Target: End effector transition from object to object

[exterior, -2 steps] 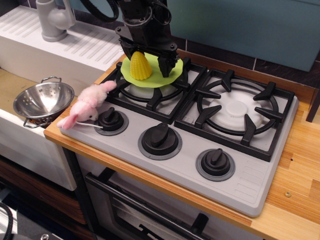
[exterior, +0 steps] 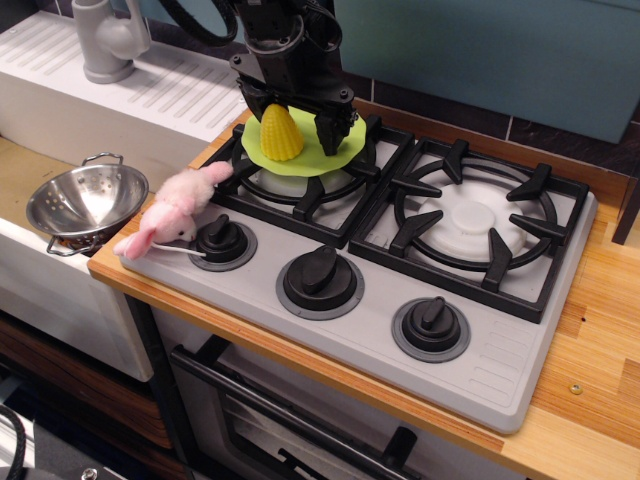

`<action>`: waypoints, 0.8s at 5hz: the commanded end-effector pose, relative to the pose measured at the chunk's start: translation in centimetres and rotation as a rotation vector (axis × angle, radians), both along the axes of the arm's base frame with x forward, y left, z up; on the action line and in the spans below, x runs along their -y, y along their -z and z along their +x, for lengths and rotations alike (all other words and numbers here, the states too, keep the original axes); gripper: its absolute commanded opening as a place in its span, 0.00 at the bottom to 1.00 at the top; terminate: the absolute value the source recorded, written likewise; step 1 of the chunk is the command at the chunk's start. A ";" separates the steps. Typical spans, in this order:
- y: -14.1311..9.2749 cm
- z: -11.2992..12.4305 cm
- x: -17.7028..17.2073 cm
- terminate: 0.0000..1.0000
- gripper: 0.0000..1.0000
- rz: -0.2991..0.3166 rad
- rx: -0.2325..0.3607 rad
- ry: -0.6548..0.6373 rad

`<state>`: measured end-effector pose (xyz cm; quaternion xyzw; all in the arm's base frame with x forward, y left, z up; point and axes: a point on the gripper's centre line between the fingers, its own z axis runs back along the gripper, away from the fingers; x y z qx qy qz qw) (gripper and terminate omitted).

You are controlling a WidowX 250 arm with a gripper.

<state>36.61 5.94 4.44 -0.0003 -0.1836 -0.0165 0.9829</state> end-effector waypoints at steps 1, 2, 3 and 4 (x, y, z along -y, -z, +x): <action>-5.4 0.7 1.0 0.00 1.00 0.012 -0.050 -0.012; -6.8 0.8 1.2 0.00 1.00 0.032 -0.057 -0.004; -7.9 0.6 0.7 0.00 1.00 0.033 -0.056 0.020; -9.1 -0.7 -0.6 0.00 1.00 0.036 -0.060 0.026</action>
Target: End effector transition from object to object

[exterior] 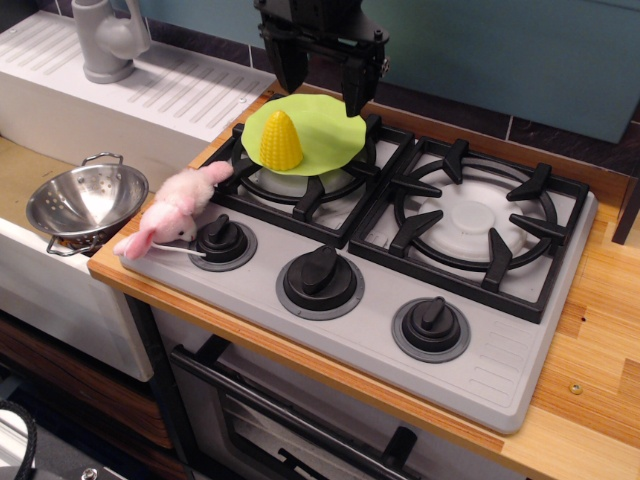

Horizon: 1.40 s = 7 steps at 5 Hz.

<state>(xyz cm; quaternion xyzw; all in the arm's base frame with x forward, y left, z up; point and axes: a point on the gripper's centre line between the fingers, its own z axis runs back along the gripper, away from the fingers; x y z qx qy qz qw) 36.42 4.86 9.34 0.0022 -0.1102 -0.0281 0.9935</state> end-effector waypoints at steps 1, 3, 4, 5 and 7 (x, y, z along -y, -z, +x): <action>-4.4 -2.1 -3.3 0.00 1.00 0.019 0.096 0.021; -2.9 -5.4 -5.5 0.00 1.00 0.028 0.128 0.032; -1.6 -7.0 -6.0 0.00 1.00 0.028 0.151 0.026; 0.3 -8.8 -6.4 0.00 1.00 0.022 0.179 0.010; 3.5 -11.5 -6.8 0.00 1.00 -0.009 0.223 -0.002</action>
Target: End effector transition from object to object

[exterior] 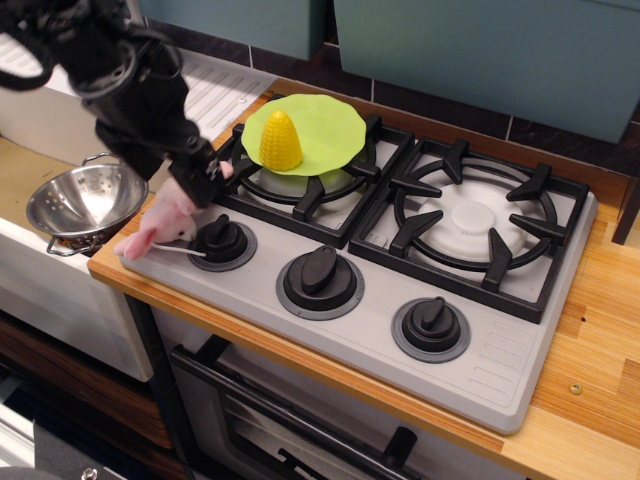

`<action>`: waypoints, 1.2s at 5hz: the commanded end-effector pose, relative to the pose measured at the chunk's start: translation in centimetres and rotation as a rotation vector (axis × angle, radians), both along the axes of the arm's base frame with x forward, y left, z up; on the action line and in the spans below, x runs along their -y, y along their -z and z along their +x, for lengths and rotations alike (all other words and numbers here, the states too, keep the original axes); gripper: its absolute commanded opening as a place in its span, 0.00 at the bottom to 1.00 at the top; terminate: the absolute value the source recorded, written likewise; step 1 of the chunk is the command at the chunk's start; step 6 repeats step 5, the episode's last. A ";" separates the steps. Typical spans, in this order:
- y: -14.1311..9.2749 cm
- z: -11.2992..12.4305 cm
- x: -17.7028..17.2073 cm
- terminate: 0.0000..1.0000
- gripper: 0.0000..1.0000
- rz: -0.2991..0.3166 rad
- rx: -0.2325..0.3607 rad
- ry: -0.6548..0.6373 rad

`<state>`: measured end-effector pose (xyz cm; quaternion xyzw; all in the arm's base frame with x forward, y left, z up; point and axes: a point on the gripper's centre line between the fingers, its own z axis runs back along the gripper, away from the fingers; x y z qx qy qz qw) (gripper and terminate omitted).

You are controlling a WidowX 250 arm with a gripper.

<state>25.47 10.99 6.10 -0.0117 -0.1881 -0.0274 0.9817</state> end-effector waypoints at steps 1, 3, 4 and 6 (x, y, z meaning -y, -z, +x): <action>2.0 -1.3 -0.9 0.00 1.00 0.006 0.100 0.005; 4.0 -1.2 -1.1 0.00 1.00 -0.009 0.140 0.019; 4.8 -0.7 -0.9 0.00 1.00 -0.011 0.123 0.036; 4.8 -0.7 -0.9 1.00 1.00 -0.011 0.123 0.036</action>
